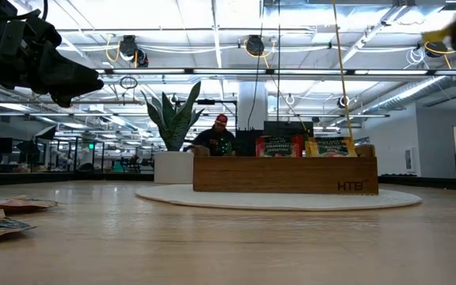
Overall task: Pick & Place Tea
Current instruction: Adjust the red tea bags
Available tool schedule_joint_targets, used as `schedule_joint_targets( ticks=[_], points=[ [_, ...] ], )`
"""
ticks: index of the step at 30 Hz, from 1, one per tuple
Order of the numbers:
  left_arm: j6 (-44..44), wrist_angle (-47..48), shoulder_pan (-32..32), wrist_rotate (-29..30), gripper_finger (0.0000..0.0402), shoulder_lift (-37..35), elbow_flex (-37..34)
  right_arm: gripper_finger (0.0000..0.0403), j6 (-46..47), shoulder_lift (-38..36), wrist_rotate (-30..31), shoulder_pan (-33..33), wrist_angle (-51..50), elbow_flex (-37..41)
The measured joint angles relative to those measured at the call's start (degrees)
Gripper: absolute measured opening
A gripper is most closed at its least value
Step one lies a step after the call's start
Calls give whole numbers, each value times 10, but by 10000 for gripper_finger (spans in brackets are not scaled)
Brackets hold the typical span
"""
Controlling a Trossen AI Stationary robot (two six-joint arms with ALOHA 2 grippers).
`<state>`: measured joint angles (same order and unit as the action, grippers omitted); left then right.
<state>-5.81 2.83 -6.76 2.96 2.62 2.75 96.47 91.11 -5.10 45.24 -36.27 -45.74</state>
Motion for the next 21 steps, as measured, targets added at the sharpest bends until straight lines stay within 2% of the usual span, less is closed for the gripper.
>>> schedule_joint_targets(
  ticks=[6, 10, 16, 21],
  points=[
    [0, 0, 0, 0, 157, 0, 0, 1, -130, 1, 157, -30, 121, 1],
    [0, 0, 0, 0, 157, 0, 0, 1, -220, 4, 229, -41, 174, 4],
    [0, 0, 0, 0, 157, 0, 0, 1, -318, 4, 304, -44, 214, 4],
    [0, 0, 0, 0, 157, 0, 0, 1, -479, 3, 306, -43, 358, 4]
  ],
)
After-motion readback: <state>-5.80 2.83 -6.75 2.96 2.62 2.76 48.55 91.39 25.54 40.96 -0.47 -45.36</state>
